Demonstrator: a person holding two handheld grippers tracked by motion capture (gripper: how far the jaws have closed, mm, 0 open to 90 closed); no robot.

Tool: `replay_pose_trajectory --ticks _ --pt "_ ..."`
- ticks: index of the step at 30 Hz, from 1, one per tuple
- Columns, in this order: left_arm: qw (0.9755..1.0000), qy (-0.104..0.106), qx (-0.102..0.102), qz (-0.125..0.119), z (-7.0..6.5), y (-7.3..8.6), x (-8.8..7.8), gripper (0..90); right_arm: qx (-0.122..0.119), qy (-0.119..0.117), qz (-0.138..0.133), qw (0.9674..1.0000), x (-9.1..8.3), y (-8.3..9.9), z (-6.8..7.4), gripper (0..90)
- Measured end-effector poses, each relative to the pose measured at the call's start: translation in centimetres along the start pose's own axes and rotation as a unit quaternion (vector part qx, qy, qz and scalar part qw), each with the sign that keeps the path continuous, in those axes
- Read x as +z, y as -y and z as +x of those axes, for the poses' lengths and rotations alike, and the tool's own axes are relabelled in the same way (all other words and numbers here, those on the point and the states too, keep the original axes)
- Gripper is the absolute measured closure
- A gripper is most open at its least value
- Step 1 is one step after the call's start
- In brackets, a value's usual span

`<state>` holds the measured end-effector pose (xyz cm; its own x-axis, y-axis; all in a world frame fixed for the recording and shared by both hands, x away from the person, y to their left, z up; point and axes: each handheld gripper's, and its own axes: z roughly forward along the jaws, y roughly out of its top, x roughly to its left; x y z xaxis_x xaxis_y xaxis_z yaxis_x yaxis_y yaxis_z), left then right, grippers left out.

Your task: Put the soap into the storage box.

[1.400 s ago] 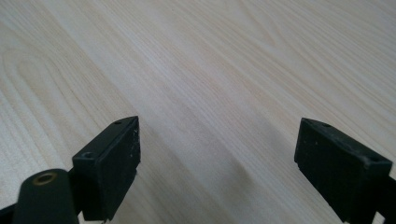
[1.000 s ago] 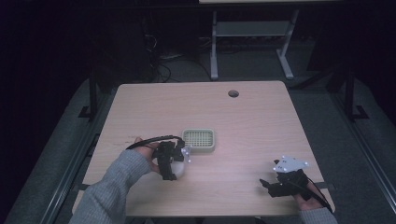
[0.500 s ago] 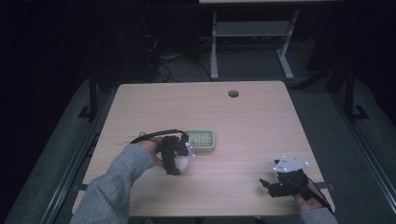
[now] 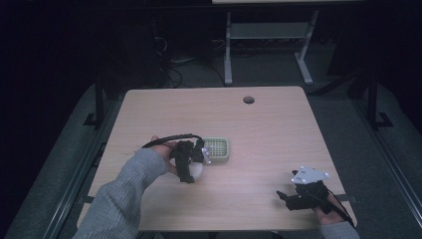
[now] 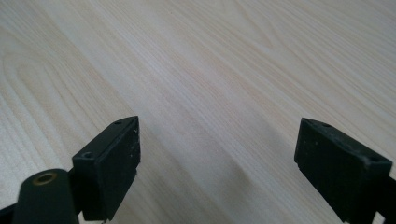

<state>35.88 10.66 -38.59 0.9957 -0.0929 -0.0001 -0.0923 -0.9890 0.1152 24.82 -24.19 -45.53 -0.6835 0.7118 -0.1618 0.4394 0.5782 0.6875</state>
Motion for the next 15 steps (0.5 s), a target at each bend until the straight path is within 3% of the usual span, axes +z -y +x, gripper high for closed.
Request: replay_pose_trajectory --ticks 15 --pt "1.0000 -0.002 0.003 0.007 1.7 -1.0 -0.8 23.9 0.001 -0.001 -0.003 1.0000 0.0 0.0 0.0 13.9"
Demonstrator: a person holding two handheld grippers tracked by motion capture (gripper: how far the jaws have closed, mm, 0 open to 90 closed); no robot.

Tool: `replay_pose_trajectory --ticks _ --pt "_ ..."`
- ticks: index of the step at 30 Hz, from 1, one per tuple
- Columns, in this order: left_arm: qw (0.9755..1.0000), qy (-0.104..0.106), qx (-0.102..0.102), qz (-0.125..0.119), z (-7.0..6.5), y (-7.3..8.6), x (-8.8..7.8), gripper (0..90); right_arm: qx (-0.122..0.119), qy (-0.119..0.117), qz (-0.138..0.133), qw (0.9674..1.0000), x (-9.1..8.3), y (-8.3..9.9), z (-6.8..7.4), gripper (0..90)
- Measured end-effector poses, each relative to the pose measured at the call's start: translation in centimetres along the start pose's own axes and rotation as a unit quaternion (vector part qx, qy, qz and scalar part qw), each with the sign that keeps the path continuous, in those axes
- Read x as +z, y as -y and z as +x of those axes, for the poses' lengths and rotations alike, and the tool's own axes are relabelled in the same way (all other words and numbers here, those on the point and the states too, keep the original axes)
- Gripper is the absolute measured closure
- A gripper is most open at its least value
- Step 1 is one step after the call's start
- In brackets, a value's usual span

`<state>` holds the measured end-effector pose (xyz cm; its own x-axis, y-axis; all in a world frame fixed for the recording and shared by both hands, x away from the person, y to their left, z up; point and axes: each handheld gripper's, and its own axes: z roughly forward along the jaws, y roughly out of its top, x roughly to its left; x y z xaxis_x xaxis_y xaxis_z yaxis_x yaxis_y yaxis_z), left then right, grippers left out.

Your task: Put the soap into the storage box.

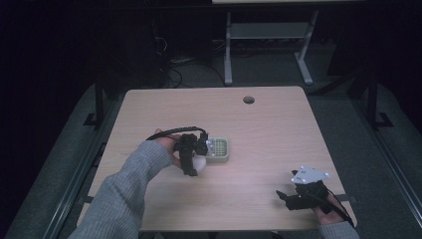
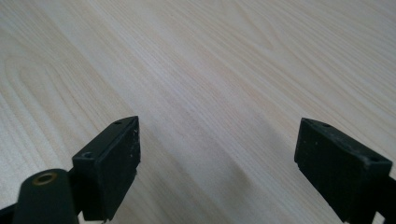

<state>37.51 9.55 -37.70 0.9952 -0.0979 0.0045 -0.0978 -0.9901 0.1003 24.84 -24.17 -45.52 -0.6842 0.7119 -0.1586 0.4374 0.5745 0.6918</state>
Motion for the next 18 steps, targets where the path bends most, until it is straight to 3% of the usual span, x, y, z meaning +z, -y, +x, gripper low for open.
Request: replay_pose_trajectory --ticks 18 --pt "1.0000 -0.007 0.006 0.002 1.7 -1.5 -1.1 23.9 0.000 0.000 -0.001 1.0000 0.0 0.0 0.0 13.9"
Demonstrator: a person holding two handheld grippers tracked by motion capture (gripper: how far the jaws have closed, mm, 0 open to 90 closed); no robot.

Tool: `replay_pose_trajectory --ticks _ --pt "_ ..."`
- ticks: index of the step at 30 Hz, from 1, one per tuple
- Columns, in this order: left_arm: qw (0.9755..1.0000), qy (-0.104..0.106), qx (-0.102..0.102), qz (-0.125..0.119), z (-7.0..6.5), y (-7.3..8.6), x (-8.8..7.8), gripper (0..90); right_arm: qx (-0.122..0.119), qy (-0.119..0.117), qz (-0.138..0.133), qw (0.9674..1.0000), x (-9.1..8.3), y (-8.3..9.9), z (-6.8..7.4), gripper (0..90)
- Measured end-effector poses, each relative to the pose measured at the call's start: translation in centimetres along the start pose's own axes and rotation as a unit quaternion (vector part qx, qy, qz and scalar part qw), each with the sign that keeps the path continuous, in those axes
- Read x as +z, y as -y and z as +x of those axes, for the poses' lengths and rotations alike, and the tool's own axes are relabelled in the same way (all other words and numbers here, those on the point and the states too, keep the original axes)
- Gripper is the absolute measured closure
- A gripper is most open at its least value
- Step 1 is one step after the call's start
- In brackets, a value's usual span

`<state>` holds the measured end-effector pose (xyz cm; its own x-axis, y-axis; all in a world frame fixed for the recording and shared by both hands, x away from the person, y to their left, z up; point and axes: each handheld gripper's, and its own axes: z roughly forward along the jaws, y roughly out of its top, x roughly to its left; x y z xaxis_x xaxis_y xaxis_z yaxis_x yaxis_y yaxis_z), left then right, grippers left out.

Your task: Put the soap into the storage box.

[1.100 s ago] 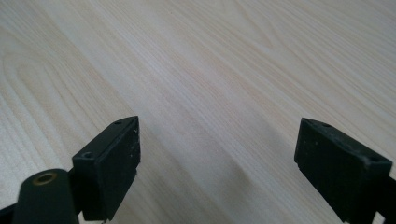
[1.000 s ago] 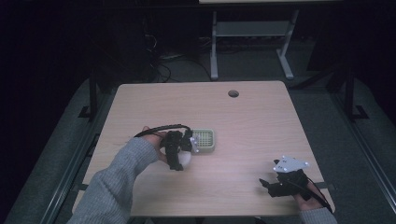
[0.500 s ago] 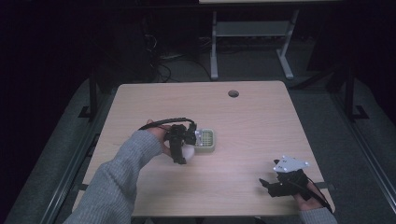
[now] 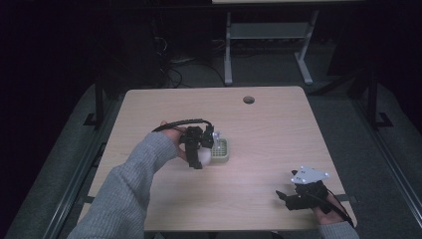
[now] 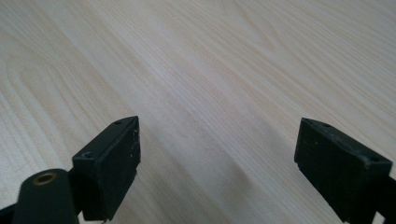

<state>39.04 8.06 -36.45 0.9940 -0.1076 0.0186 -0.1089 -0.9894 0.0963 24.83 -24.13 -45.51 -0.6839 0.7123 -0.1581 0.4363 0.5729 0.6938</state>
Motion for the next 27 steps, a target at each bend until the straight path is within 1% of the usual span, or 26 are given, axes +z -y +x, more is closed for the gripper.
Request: replay_pose_trajectory --ticks 3,8,9,11,17,19,22,23,25,26,27 --pt "1.0000 0.001 0.000 -0.001 0.3 -0.2 -0.2 23.9 0.000 -0.001 0.000 1.0000 0.0 0.0 -0.1 13.9" --pt "1.0000 -0.003 0.003 0.000 0.8 -0.6 -0.3 23.9 0.000 0.000 0.000 1.0000 0.0 0.0 -0.1 13.9" --pt "1.0000 -0.003 0.001 -0.001 0.9 -0.7 -0.3 23.9 0.005 -0.002 0.000 1.0000 0.0 0.0 0.0 13.9" --pt "1.0000 -0.003 0.003 0.000 1.1 -0.9 -0.3 23.8 0.000 -0.001 0.000 1.0000 0.0 0.0 -0.1 13.9" --pt "1.0000 0.000 -0.005 -0.005 2.0 -1.0 -0.1 23.8 0.000 -0.002 0.001 1.0000 0.0 0.0 0.0 14.0" --pt "1.0000 -0.003 -0.004 0.002 2.3 -1.1 0.0 23.8 0.000 -0.001 0.000 1.0000 0.0 0.0 -0.1 13.9" --pt "1.0000 -0.006 -0.007 0.002 2.8 -1.2 0.0 23.8 -0.001 -0.001 0.000 1.0000 0.0 0.0 -0.1 14.0" --pt "1.0000 -0.006 -0.007 0.000 3.0 -1.3 0.0 23.8 0.005 -0.003 -0.001 1.0000 0.1 0.0 0.0 13.9" --pt "0.9999 -0.005 -0.009 0.001 3.3 -1.5 0.1 23.8 0.006 -0.003 -0.001 1.0000 0.1 0.0 0.0 13.9" --pt "0.9999 -0.006 -0.007 0.005 3.4 -1.6 0.2 23.8 0.008 -0.003 0.000 1.0000 0.0 0.0 0.0 14.0" --pt "0.9999 -0.009 -0.009 0.005 3.5 -1.6 0.3 23.8 0.007 -0.003 0.000 1.0000 0.0 0.0 0.0 13.9"
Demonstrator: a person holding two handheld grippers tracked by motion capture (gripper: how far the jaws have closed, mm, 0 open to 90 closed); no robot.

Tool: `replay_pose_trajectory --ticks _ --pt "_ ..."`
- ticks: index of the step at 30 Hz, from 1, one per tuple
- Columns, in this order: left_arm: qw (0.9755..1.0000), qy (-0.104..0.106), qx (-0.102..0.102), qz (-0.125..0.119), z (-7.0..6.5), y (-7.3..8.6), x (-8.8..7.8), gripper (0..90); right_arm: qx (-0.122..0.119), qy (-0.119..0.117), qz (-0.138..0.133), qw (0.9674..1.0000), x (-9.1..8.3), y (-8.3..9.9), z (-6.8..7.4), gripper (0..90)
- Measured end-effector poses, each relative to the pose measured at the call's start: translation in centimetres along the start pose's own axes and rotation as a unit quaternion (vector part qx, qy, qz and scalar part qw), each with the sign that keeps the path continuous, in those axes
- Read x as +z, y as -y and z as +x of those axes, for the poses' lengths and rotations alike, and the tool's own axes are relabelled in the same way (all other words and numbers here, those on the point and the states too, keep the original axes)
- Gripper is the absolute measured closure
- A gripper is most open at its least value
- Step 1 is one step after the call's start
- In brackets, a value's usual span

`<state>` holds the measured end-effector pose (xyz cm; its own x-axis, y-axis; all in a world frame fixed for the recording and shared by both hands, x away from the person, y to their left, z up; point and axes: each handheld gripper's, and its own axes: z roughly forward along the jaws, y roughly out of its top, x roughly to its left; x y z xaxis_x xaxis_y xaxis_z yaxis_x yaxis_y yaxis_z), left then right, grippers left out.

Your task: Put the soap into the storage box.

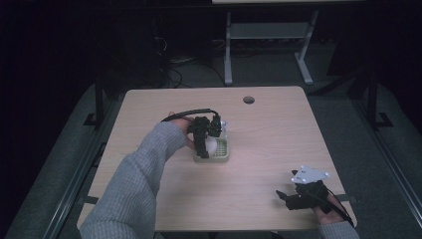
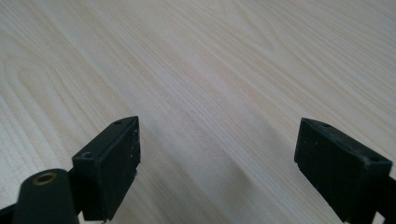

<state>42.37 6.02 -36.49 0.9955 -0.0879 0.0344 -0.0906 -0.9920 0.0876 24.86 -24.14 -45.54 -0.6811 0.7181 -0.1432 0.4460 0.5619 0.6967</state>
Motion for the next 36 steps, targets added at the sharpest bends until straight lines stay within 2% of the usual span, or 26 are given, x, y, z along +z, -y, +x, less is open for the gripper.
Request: replay_pose_trajectory --ticks 3,15,31,36 --pt "1.0000 0.001 -0.006 -0.007 0.5 -0.1 0.3 23.8 0.000 0.000 -0.001 1.0000 0.0 0.0 0.0 13.9" --pt "0.9998 0.000 -0.018 -0.005 1.9 -0.1 1.8 23.8 -0.002 0.000 -0.002 1.0000 0.0 0.0 0.0 14.0" --pt "0.9994 0.008 -0.034 0.000 2.7 -0.3 3.2 23.8 -0.002 0.000 -0.003 1.0000 0.0 0.0 0.0 13.9" --pt "0.9994 0.010 -0.032 0.007 2.9 -0.4 3.7 23.8 -0.001 0.000 -0.003 1.0000 0.0 0.0 0.0 14.0"
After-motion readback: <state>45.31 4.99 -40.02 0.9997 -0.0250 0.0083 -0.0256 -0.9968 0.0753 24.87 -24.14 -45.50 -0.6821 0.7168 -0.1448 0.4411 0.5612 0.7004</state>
